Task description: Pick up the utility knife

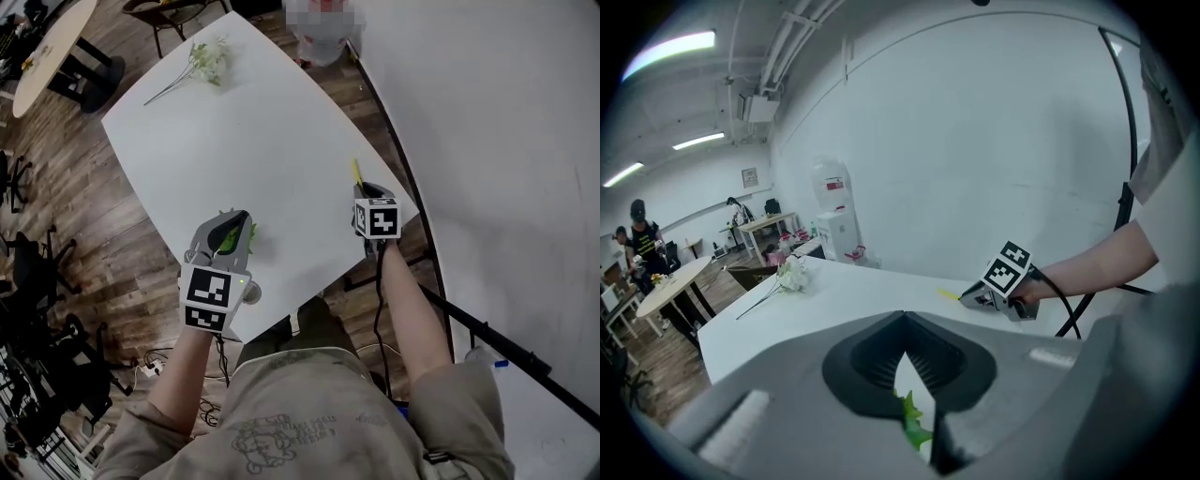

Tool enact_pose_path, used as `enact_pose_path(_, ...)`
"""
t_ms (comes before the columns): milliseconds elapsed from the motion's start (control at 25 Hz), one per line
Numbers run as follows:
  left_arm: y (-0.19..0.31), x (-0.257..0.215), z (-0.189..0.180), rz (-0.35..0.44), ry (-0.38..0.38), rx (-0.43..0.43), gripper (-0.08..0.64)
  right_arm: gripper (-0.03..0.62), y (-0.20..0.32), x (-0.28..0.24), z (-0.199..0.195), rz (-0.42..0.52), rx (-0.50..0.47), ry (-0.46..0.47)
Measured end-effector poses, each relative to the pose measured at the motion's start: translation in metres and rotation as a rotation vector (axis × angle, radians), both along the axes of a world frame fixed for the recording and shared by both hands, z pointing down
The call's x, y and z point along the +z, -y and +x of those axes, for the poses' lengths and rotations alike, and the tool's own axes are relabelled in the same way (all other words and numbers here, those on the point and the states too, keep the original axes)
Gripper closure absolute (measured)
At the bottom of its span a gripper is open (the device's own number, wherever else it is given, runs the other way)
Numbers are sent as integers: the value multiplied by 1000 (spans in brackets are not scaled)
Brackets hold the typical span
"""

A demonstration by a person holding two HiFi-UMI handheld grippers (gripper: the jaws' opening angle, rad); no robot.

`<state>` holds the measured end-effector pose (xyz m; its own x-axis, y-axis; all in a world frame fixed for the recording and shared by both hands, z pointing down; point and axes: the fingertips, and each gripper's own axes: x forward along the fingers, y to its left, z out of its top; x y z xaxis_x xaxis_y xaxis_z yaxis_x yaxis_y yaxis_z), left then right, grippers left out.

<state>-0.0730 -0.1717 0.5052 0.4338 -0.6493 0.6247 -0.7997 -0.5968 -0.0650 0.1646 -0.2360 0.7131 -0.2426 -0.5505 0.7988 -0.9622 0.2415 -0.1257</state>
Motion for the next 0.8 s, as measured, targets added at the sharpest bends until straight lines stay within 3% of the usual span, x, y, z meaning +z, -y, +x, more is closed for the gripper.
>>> enact_pose_path(280, -1, -18, -9, 40, 3, -7, 560, 518, -2, -49, -20, 84, -39, 61)
enact_pose_path(480, -4, -43, -27, 86, -1, -37, 560, 518, -5, -133, -52, 233, -85, 143)
enact_pose_path(800, -7, -117, -55, 204, -80, -83, 560, 518, -16, -278, -92, 475, -162, 219)
